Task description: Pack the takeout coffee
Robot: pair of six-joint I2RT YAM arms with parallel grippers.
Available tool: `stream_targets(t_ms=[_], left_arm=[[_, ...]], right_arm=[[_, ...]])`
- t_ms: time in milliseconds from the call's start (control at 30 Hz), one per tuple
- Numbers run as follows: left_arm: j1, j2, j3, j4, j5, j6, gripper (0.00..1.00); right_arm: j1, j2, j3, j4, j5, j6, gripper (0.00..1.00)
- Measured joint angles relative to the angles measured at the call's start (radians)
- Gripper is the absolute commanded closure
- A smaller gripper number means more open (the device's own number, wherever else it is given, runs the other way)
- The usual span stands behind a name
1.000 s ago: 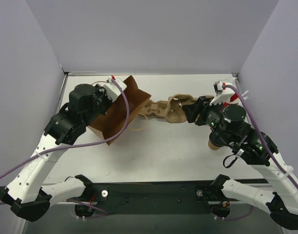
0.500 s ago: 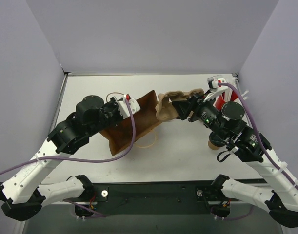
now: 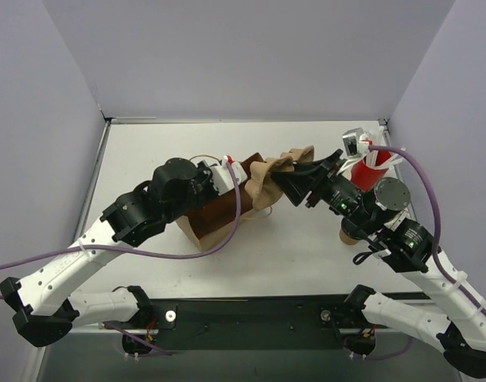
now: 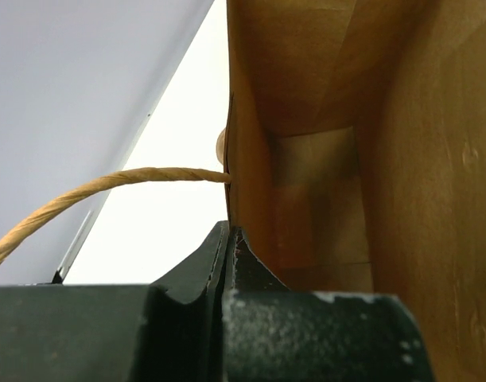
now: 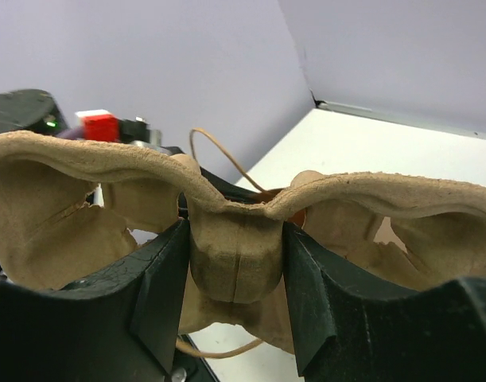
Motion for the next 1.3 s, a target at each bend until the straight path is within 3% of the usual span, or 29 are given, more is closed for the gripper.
stream_targets(t_ms=[433, 800, 1000, 1300], left_arm=[[0.003, 0.06, 0.044, 0.008, -0.01, -0.044, 1.0], [0.065, 0.061, 0.048, 0.021, 0.049, -0.079, 1.0], [0.097, 0.06, 0.048, 0.035, 0.077, -0.086, 1.0], [0.141, 0.063, 0.076, 0.048, 0.138, -0.086, 1.0]], right_arm=[[-0.051, 0.018, -0.081, 0.337, -0.175, 0.169, 0.59], [-0.304, 0.164, -0.336, 0.831, -0.367, 0.671, 0.6], [-0.315, 0.169, -0.348, 0.922, -0.426, 0.768, 0.6], [-0.275, 0.208, -0.282, 0.963, -0.53, 0.785, 0.59]])
